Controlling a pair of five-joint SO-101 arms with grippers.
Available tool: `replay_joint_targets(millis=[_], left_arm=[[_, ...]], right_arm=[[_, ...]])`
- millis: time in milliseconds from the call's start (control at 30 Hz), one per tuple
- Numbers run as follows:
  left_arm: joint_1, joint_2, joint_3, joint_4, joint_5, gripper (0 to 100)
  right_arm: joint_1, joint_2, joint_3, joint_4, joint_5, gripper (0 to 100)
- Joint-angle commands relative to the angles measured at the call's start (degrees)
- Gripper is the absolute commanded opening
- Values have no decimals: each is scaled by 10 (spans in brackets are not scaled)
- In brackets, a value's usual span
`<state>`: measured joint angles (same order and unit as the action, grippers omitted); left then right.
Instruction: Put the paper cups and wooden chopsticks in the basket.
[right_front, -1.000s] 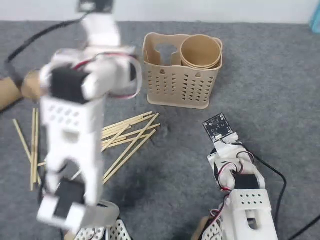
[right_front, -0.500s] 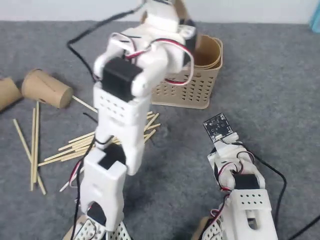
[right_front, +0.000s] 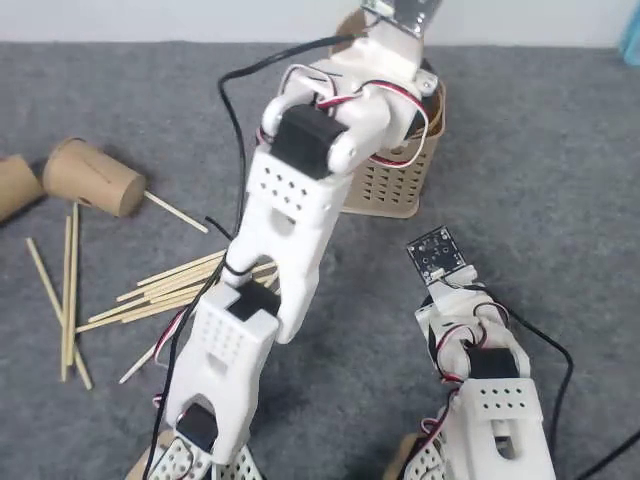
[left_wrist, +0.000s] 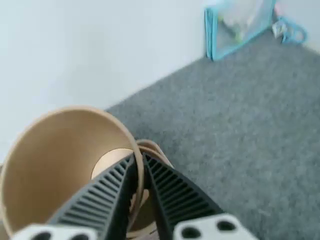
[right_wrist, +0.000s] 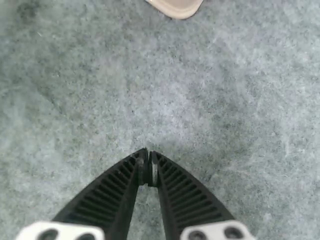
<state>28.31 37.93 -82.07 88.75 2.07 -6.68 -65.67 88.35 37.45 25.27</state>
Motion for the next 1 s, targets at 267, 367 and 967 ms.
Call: replay_joint_targets(millis=[267, 367, 967], left_arm=[[37, 6, -1, 44, -43, 19], [43, 6, -3, 58, -68, 92], [9, -36, -134, 120, 48, 6]], right_arm=[[3, -13, -5, -15, 18, 7], [3, -13, -5, -15, 25, 7], [3, -13, -4, -14, 27, 7]])
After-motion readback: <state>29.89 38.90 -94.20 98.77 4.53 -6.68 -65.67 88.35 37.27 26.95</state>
